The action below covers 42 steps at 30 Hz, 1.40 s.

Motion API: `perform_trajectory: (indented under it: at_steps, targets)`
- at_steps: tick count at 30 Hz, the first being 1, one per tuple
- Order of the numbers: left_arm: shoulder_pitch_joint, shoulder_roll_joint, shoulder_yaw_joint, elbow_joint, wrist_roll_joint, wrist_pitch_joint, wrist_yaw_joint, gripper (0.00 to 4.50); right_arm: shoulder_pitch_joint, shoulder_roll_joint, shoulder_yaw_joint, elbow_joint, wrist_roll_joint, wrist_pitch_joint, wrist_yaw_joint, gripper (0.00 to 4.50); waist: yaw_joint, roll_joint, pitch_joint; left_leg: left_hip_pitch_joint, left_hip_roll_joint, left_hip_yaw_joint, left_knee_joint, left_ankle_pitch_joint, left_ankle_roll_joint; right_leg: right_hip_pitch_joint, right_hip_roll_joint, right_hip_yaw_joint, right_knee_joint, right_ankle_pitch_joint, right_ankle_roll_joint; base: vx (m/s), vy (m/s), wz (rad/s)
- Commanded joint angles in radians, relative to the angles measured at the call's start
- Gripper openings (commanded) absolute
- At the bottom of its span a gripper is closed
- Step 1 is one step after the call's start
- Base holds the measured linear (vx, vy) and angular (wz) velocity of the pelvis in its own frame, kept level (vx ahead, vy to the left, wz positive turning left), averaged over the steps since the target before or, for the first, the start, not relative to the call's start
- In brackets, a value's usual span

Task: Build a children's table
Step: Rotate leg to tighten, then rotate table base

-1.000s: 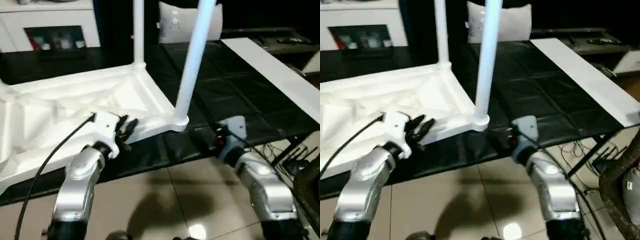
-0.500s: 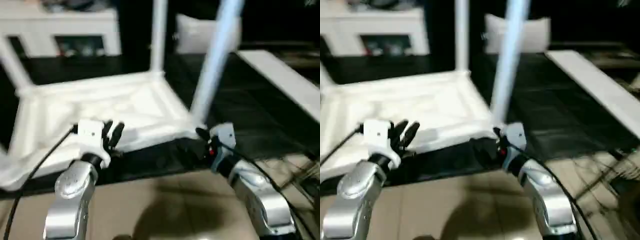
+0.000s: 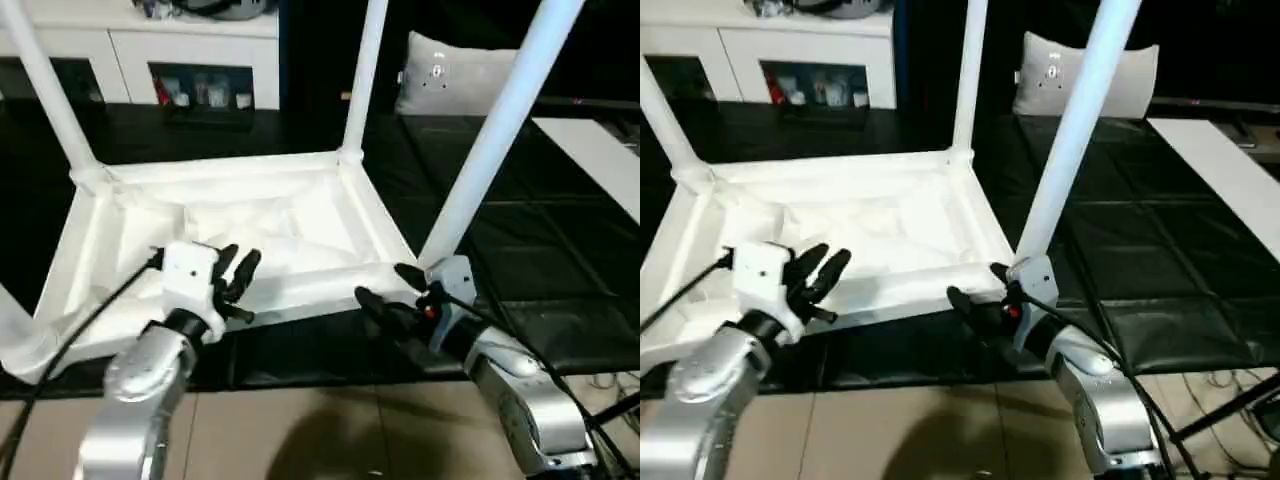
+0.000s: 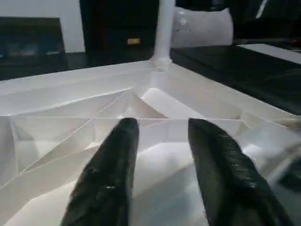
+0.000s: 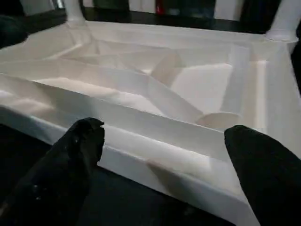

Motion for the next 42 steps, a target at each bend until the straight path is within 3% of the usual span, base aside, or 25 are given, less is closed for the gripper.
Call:
perform_trajectory:
  at_steps: [1,2,3,5,7,9,10,11,12,13,14,15,17,18,21,22,25,26,31,34,35,36,39,42]
  targets:
    - [0.012,0.024,-0.006,-0.028,-0.031,0.007,-0.056,2.02,-0.01,0.004,-0.038,-0.008,0.043,0.012,0.012,4.5,-0.007,0.017,-0.024,-0.015,0.141,-0.029,-0.11,-0.15,0.054,0.056,-0.122,0.065,-0.076,-0.318,-0.213,-0.067,-0.016,0.07]
    - [0.014,0.031,-0.008,-0.029,-0.033,0.009,-0.065,2.17,-0.012,0.006,-0.042,-0.01,0.049,0.015,0.012,4.5,-0.008,0.012,-0.021,-0.011,0.137,-0.021,-0.11,-0.197,0.058,0.052,-0.125,0.067,-0.09,-0.42,-0.193,-0.07,-0.034,0.15]
    - [0.017,0.05,-0.009,-0.033,-0.04,0.013,-0.092,2.27,-0.015,0.006,-0.044,-0.016,0.052,0.014,0.009,4.5,-0.008,0.012,-0.016,-0.004,0.135,-0.012,-0.111,-0.257,0.048,0.04,-0.128,0.066,-0.106,-0.585,-0.151,-0.067,-0.032,0.12]
    - [0.02,0.092,-0.013,-0.037,-0.058,0.029,-0.136,2.3,-0.022,-0.009,-0.028,-0.011,0.022,0.007,0.005,4.5,-0.01,0.013,-0.017,-0.005,0.137,-0.003,-0.114,-0.272,0.034,0.031,-0.123,0.06,-0.115,-0.68,-0.1,-0.063,-0.033,0.1]
    - [0.02,0.117,-0.01,-0.042,-0.082,0.043,-0.169,2.66,-0.027,-0.011,-0.023,-0.007,0.01,-0.005,0.001,4.5,-0.014,0.019,-0.017,-0.011,0.142,0.003,-0.119,-0.274,0.027,0.027,-0.119,0.054,-0.117,-0.682,-0.075,0.0,0.0,0.0]
    - [0.033,0.167,0.003,-0.062,-0.123,0.069,-0.22,2.73,-0.043,-0.01,-0.027,0.009,0.006,-0.02,-0.007,4.5,-0.014,0.018,-0.018,-0.016,0.147,0.004,-0.123,-0.28,0.021,0.029,-0.123,0.049,-0.116,-0.677,-0.072,0.0,0.0,0.0]
    - [0.04,0.183,0.008,-0.07,-0.136,0.078,-0.234,2.84,-0.051,-0.01,-0.029,0.017,0.003,-0.025,-0.01,4.5,-0.014,0.019,-0.02,-0.02,0.148,0.003,-0.125,-0.279,0.016,0.031,-0.125,0.047,-0.111,-0.666,-0.076,0.0,0.0,0.0]
    - [0.058,0.207,0.013,-0.083,-0.147,0.093,-0.251,2.97,-0.066,-0.014,-0.035,0.039,-0.012,-0.037,-0.028,4.5,-0.017,0.011,-0.021,-0.023,0.148,0.003,-0.126,-0.272,0.016,0.033,-0.124,0.045,-0.11,-0.656,-0.075,0.0,0.0,0.0]
    - [0.058,0.207,0.013,-0.083,-0.147,0.093,-0.251,2.97,-0.066,-0.014,-0.035,0.039,-0.012,-0.037,-0.028,4.5,-0.017,0.015,-0.022,-0.027,0.149,0.004,-0.127,-0.254,0.013,0.034,-0.126,0.045,-0.105,-0.63,-0.082,0.0,0.0,0.0]
    - [0.084,0.231,0.02,-0.098,-0.151,0.106,-0.264,3.08,-0.087,-0.019,-0.047,0.069,-0.026,-0.043,-0.05,4.5,-0.017,0.006,-0.023,-0.027,0.15,0.007,-0.127,-0.237,0.02,0.032,-0.127,0.047,-0.105,-0.611,-0.093,0.0,0.0,0.0]
    - [0.104,0.246,0.027,-0.106,-0.148,0.113,-0.266,3.13,-0.104,-0.022,-0.059,0.09,-0.028,-0.037,-0.064,4.5,-0.015,0.01,-0.025,-0.028,0.15,0.006,-0.127,-0.222,0.021,0.034,-0.129,0.048,-0.1,-0.59,-0.104,0.0,0.0,0.0]
    - [0.118,0.257,0.031,-0.108,-0.143,0.118,-0.266,3.24,-0.118,-0.025,-0.068,0.105,-0.03,-0.031,-0.077,4.5,-0.017,0.004,-0.026,-0.029,0.151,0.01,-0.128,-0.204,0.026,0.033,-0.126,0.049,-0.096,-0.559,-0.117,0.0,0.0,0.0]
    - [0.133,0.277,0.032,-0.103,-0.129,0.118,-0.273,3.43,-0.137,-0.026,-0.078,0.123,-0.028,-0.028,-0.084,4.5,-0.014,0.011,-0.027,-0.025,0.152,0.013,-0.128,-0.19,0.031,0.03,-0.122,0.05,-0.091,-0.511,-0.134,0.0,0.0,0.0]
    - [0.146,0.309,0.028,-0.093,-0.117,0.124,-0.286,3.5,-0.162,-0.029,-0.082,0.139,-0.023,-0.026,-0.079,4.5,-0.014,0.008,-0.03,-0.03,0.153,0.013,-0.129,-0.157,0.037,0.036,-0.122,0.051,-0.083,-0.451,-0.153,0.0,0.0,0.0]
    - [0.146,0.352,0.019,-0.087,-0.138,0.144,-0.318,3.79,-0.191,-0.029,-0.074,0.156,-0.021,-0.03,-0.063,4.5,-0.009,0.01,-0.034,-0.024,0.154,0.019,-0.126,-0.09,0.053,0.034,-0.119,0.051,-0.072,-0.329,-0.191,0.0,0.0,0.0]
    - [0.142,0.389,0.009,-0.081,-0.141,0.147,-0.349,3.87,-0.209,-0.024,-0.068,0.173,-0.022,-0.041,-0.057,4.5,-0.01,0.011,-0.036,-0.029,0.153,0.02,-0.126,-0.041,0.067,0.041,-0.121,0.05,-0.064,-0.269,-0.218,0.0,0.0,0.0]
    - [0.133,0.415,0.008,-0.066,-0.129,0.145,-0.359,4.22,-0.225,-0.019,-0.062,0.191,-0.025,-0.051,-0.057,4.5,-0.008,0.01,-0.038,-0.029,0.154,0.023,-0.123,0.003,0.078,0.043,-0.121,0.048,-0.057,-0.21,-0.233,0.0,0.0,0.0]
    - [0.13,0.421,0.009,-0.061,-0.127,0.145,-0.361,4.22,-0.23,-0.017,-0.061,0.197,-0.025,-0.051,-0.058,4.5,-0.007,0.015,-0.038,-0.03,0.153,0.022,-0.124,0.016,0.081,0.047,-0.123,0.048,-0.055,-0.195,-0.24,0.0,0.0,0.0]
    - [0.12,0.484,0.014,-0.053,-0.152,0.193,-0.402,4.47,-0.274,0.022,-0.052,0.23,-0.001,-0.029,-0.05,4.5,-0.009,0.016,-0.034,-0.029,0.155,0.022,-0.129,-0.055,0.053,0.048,-0.125,0.05,-0.062,-0.278,-0.231,0.0,0.0,0.0]
    - [0.142,0.53,0.021,-0.111,-0.203,0.27,-0.436,4.47,-0.306,0.042,-0.045,0.273,-0.007,-0.027,-0.057,4.5,-0.013,0.016,-0.032,-0.03,0.156,0.02,-0.132,-0.093,0.028,0.046,-0.126,0.051,-0.062,-0.317,-0.228,0.0,0.0,0.0]
    - [0.149,0.541,0.025,-0.133,-0.216,0.295,-0.442,4.47,-0.317,0.047,-0.045,0.287,-0.006,-0.023,-0.06,4.5,-0.014,0.006,-0.032,-0.03,0.157,0.021,-0.132,-0.093,0.024,0.046,-0.128,0.051,-0.063,-0.322,-0.228,0.0,0.0,0.0]
    - [0.154,0.547,0.027,-0.147,-0.223,0.31,-0.442,4.47,-0.324,0.051,-0.046,0.296,-0.006,-0.021,-0.063,4.5,-0.013,0.012,-0.032,-0.028,0.157,0.021,-0.131,-0.086,0.022,0.044,-0.128,0.052,-0.061,-0.325,-0.233,0.0,0.0,0.0]
    - [0.153,0.552,0.032,-0.158,-0.215,0.32,-0.428,4.47,-0.337,0.055,-0.052,0.315,-0.01,-0.026,-0.075,4.5,-0.011,0.011,-0.033,-0.028,0.157,0.025,-0.13,-0.06,0.025,0.044,-0.124,0.051,-0.062,-0.301,-0.231,0.0,0.0,0.0]
    - [0.103,0.554,0.038,-0.132,-0.146,0.334,-0.348,4.47,-0.378,0.065,-0.096,0.379,-0.009,-0.041,-0.124,4.5,-0.011,0.018,-0.033,-0.029,0.155,0.025,-0.129,-0.05,0.017,0.046,-0.122,0.051,-0.06,-0.286,-0.229,0.0,0.0,0.0]
